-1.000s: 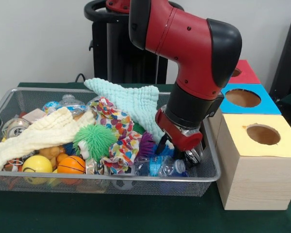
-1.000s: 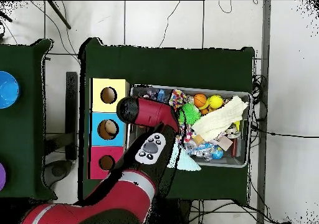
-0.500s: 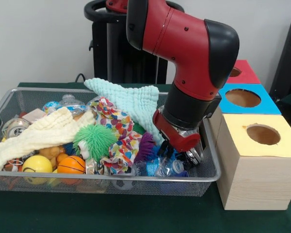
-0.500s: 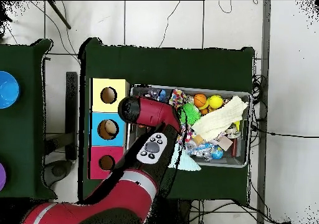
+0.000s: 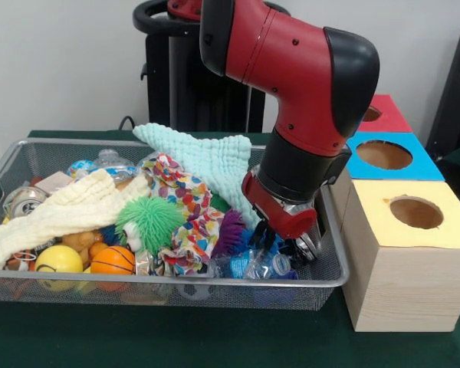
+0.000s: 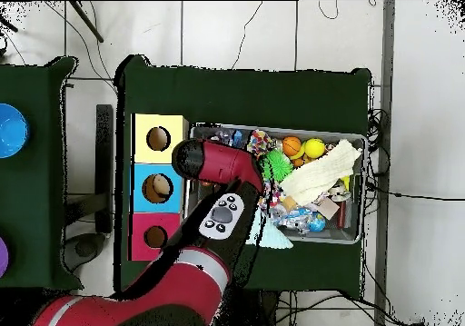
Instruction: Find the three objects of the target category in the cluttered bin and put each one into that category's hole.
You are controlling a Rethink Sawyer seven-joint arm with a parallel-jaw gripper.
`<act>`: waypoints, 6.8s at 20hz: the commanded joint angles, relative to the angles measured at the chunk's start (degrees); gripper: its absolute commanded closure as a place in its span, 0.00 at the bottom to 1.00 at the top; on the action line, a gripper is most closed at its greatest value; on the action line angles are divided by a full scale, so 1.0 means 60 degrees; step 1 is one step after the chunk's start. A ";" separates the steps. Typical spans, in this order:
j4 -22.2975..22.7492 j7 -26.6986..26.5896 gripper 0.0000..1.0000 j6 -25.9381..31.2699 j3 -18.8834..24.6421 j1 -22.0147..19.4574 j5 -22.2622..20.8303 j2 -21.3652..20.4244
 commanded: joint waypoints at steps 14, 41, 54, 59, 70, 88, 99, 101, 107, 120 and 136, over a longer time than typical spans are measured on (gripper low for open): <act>0.0235 0.1146 1.00 0.2431 0.0032 -0.0062 0.0006 -0.1860; 0.0404 0.1329 0.00 0.1969 -0.0081 -0.0099 -0.0206 -0.1537; 0.0799 0.0925 0.00 0.1543 0.0274 -0.0251 -0.0265 -0.1673; 0.1406 0.0480 0.00 0.1074 0.0572 -0.0260 -0.0474 -0.1779; 0.2277 -0.0341 0.00 0.0070 0.1240 -0.0702 -0.0827 -0.2078; 0.2744 -0.3721 0.00 -0.1353 0.3173 -0.2314 -0.4814 -0.4166; 0.3100 -0.6580 0.00 -0.0436 0.7115 -0.5169 -0.7155 -0.5345; 0.3136 -0.7082 0.00 -0.0216 0.7613 -0.5502 -0.7393 -0.5456; 0.3817 -0.8846 0.00 0.0295 0.9665 -0.6770 -0.7640 -0.5633; 0.4810 -0.8668 0.00 0.0355 1.0226 -0.6790 -0.8081 -0.5734; 0.6107 -0.6851 0.00 -0.0928 0.9474 -0.6216 -0.9084 -0.5751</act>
